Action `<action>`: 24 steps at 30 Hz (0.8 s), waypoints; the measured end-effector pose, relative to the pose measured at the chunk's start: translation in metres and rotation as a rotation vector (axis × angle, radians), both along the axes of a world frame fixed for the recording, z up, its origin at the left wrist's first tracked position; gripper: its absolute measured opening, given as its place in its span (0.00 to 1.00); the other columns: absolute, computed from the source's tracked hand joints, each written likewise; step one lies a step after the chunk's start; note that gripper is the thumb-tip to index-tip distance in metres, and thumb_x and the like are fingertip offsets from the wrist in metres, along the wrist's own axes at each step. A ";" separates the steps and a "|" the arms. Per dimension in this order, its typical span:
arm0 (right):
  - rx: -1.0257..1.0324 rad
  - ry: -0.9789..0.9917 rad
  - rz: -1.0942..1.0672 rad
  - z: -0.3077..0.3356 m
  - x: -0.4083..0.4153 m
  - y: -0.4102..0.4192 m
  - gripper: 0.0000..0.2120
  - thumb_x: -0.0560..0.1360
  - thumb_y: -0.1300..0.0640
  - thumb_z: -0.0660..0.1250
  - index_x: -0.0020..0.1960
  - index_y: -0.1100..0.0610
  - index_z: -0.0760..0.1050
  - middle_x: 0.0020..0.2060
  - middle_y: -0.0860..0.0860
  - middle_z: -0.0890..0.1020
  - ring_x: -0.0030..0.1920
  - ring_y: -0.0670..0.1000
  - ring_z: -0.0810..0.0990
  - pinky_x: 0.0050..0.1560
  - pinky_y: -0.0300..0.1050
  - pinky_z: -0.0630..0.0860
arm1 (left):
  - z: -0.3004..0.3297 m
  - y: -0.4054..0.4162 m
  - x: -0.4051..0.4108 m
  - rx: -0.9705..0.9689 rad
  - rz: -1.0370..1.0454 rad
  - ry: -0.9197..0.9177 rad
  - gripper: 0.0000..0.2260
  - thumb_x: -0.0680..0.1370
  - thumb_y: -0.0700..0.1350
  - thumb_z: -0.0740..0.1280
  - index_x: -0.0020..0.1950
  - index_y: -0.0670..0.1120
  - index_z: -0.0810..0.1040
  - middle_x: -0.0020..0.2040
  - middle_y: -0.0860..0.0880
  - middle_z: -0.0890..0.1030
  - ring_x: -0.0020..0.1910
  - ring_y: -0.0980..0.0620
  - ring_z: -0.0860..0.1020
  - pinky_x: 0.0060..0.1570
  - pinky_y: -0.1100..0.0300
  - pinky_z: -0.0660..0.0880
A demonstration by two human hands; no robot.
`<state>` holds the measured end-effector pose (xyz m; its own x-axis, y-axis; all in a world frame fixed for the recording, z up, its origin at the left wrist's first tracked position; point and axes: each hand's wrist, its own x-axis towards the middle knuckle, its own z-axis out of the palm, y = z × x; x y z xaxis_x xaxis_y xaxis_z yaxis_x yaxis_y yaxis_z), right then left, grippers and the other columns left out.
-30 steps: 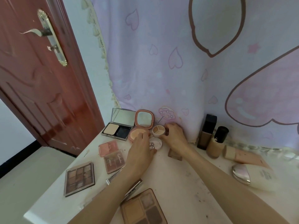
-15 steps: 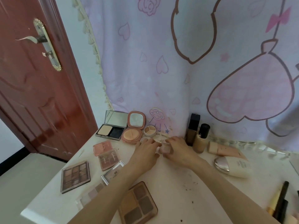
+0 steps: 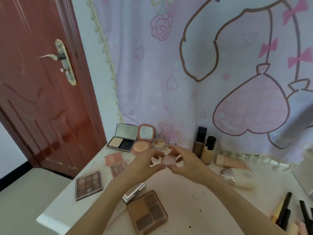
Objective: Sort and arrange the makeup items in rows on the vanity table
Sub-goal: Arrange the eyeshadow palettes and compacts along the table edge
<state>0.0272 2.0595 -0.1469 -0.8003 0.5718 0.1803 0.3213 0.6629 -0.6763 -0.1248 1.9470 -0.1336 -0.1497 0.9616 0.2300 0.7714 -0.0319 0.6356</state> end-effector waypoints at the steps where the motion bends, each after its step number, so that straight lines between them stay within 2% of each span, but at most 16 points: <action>1: 0.007 0.030 0.012 0.004 -0.001 -0.005 0.30 0.71 0.50 0.70 0.70 0.48 0.64 0.54 0.43 0.74 0.53 0.39 0.71 0.52 0.29 0.68 | 0.006 -0.005 -0.001 0.015 0.010 -0.038 0.13 0.74 0.48 0.70 0.58 0.51 0.75 0.51 0.60 0.75 0.45 0.72 0.71 0.43 0.76 0.68; 4: -0.027 0.149 0.051 0.021 -0.006 -0.020 0.23 0.72 0.53 0.70 0.59 0.34 0.64 0.51 0.36 0.72 0.53 0.37 0.71 0.51 0.30 0.71 | 0.021 -0.016 -0.007 0.071 0.074 -0.167 0.11 0.72 0.47 0.71 0.53 0.53 0.76 0.52 0.55 0.78 0.47 0.61 0.76 0.49 0.66 0.73; 5: -0.075 0.185 0.048 0.027 -0.008 -0.024 0.21 0.72 0.53 0.70 0.56 0.34 0.65 0.51 0.37 0.73 0.53 0.38 0.72 0.51 0.33 0.73 | 0.026 -0.019 -0.010 0.094 0.096 -0.233 0.10 0.72 0.46 0.72 0.51 0.53 0.77 0.51 0.53 0.79 0.47 0.58 0.77 0.50 0.63 0.75; 9: -0.314 0.266 0.015 0.039 -0.016 -0.027 0.13 0.72 0.53 0.71 0.54 0.43 0.74 0.51 0.43 0.81 0.52 0.40 0.78 0.53 0.40 0.75 | 0.034 -0.029 -0.019 0.173 0.121 -0.423 0.09 0.71 0.44 0.73 0.47 0.56 0.78 0.46 0.55 0.81 0.40 0.57 0.78 0.44 0.64 0.75; 12: -0.443 0.338 0.041 0.041 -0.024 -0.031 0.10 0.73 0.56 0.69 0.54 0.48 0.76 0.47 0.43 0.83 0.43 0.38 0.79 0.43 0.35 0.73 | 0.033 -0.032 -0.027 0.212 0.097 -0.411 0.11 0.70 0.43 0.74 0.48 0.56 0.78 0.48 0.56 0.80 0.46 0.59 0.78 0.46 0.64 0.75; 17: -0.451 0.374 0.018 0.039 -0.038 -0.035 0.09 0.72 0.59 0.70 0.52 0.53 0.77 0.44 0.46 0.82 0.39 0.37 0.78 0.40 0.32 0.72 | 0.033 -0.041 -0.037 0.228 0.050 -0.374 0.13 0.72 0.44 0.72 0.48 0.62 0.78 0.47 0.62 0.79 0.46 0.63 0.77 0.47 0.70 0.73; 20: -0.479 0.396 0.009 0.039 -0.040 -0.037 0.09 0.72 0.60 0.70 0.52 0.56 0.76 0.43 0.49 0.82 0.36 0.37 0.77 0.38 0.32 0.72 | 0.037 -0.042 -0.038 0.228 0.025 -0.369 0.11 0.71 0.47 0.72 0.47 0.63 0.79 0.48 0.62 0.80 0.45 0.62 0.78 0.47 0.71 0.73; 22: -0.488 0.409 0.010 0.040 -0.038 -0.038 0.09 0.71 0.61 0.71 0.51 0.56 0.77 0.44 0.51 0.82 0.37 0.38 0.78 0.38 0.32 0.72 | 0.040 -0.040 -0.036 0.220 0.017 -0.388 0.10 0.70 0.49 0.71 0.49 0.61 0.80 0.48 0.60 0.81 0.45 0.60 0.79 0.48 0.69 0.74; 24: -0.510 0.445 0.017 0.041 -0.035 -0.037 0.10 0.71 0.63 0.71 0.51 0.55 0.77 0.43 0.50 0.83 0.37 0.39 0.79 0.38 0.32 0.73 | 0.040 -0.038 -0.034 0.209 0.023 -0.406 0.10 0.71 0.47 0.71 0.51 0.56 0.81 0.49 0.57 0.82 0.47 0.59 0.80 0.49 0.67 0.74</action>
<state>-0.0075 2.0222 -0.1057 -0.7218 0.6608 0.2058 -0.0683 0.2278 -0.9713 -0.1590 1.9095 -0.0933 -0.2882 0.8963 0.3369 0.4634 -0.1774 0.8682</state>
